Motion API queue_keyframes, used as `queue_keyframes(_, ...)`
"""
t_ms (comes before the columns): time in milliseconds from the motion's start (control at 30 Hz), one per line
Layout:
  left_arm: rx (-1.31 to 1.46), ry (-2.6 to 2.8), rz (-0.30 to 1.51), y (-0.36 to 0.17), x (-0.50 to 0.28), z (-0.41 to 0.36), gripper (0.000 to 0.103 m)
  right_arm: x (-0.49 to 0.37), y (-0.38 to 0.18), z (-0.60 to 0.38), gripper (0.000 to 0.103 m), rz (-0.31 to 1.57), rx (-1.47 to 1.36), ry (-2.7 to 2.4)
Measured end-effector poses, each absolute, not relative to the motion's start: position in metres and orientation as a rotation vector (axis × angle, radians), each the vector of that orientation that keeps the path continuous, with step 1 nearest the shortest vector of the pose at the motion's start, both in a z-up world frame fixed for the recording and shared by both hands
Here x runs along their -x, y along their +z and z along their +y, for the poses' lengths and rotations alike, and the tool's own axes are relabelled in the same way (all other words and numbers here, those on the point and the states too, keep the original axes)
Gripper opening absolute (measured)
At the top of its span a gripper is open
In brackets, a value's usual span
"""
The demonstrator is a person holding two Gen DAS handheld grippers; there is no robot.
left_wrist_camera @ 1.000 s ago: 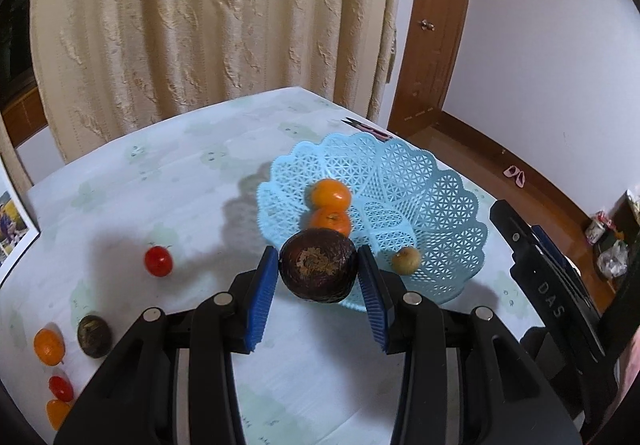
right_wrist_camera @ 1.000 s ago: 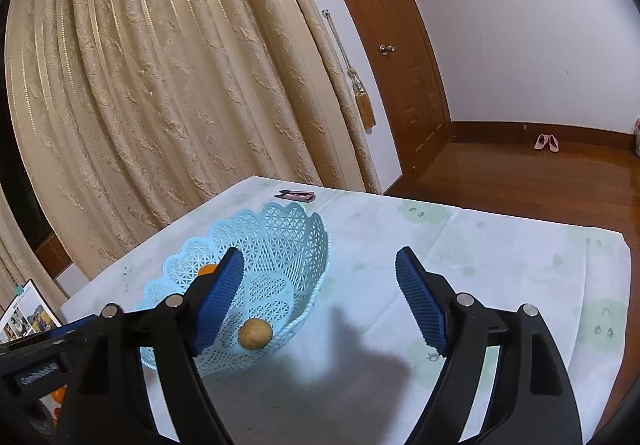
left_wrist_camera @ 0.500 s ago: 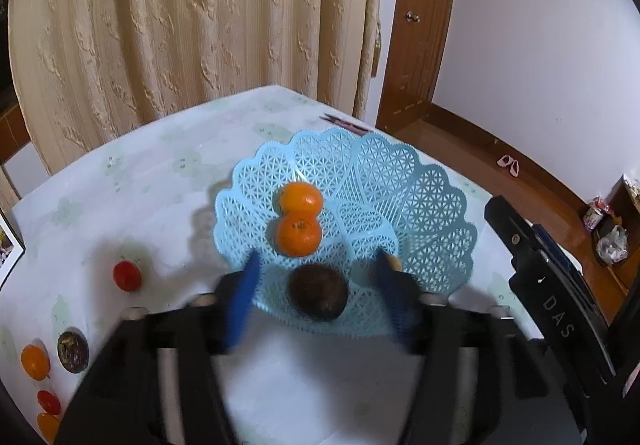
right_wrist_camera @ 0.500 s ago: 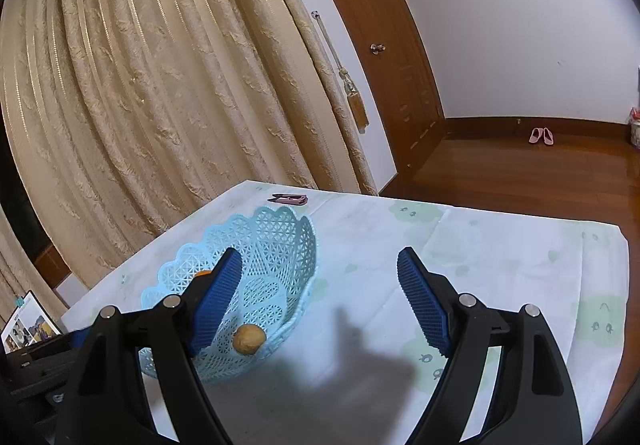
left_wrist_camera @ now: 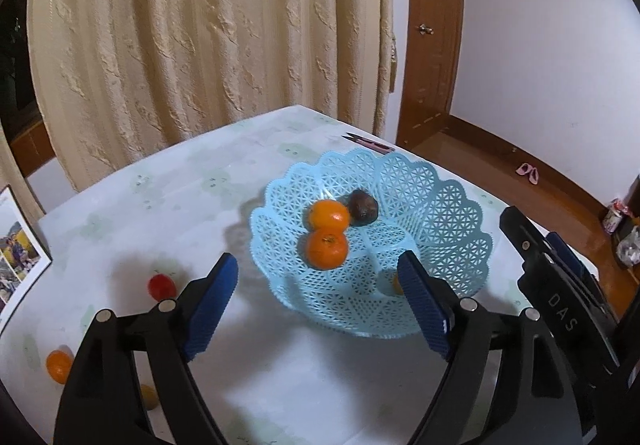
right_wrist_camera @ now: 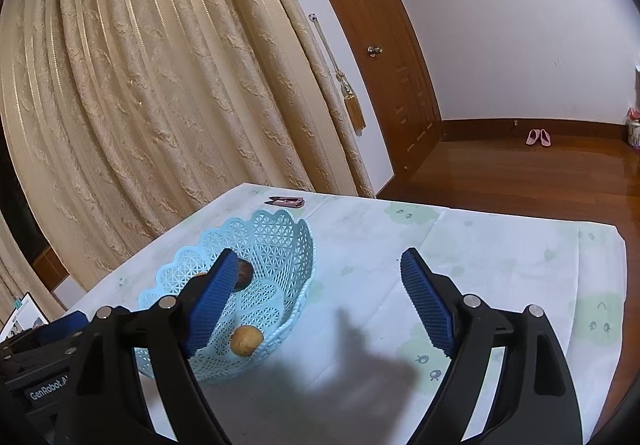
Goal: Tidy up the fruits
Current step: 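Withdraw both grippers from the basket back toward the remaining fruits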
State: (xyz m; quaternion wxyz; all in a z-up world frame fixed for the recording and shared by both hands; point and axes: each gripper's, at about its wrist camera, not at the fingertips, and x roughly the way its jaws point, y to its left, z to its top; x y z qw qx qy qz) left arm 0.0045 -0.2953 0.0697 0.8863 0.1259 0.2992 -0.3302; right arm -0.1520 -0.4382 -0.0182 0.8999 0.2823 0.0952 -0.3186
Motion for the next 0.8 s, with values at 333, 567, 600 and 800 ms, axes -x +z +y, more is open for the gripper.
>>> queue_keyframes(333, -0.296, -0.579, 0.582, 0.075, -0.002, -0.276, 0.086, 0.151, -0.018, -0.435, 0.089, 0.197, -0.572, -0.647)
queue_keyframes(567, -0.274, -0.524, 0.576, 0.079, -0.003, -0.251, 0.086, 0.15, -0.017, -0.433, 0.09, 0.192, -0.558, -0.652)
queue_keyframes(600, -0.271, -0.52, 0.576, 0.079, -0.004, -0.249, 0.086, 0.149, -0.017, -0.432, 0.09, 0.191, -0.554, -0.655)
queue_keyframes(800, -0.255, -0.486, 0.566, 0.085, -0.004, -0.225, 0.086, 0.148, -0.016, -0.431, 0.09, 0.197, -0.543, -0.669)
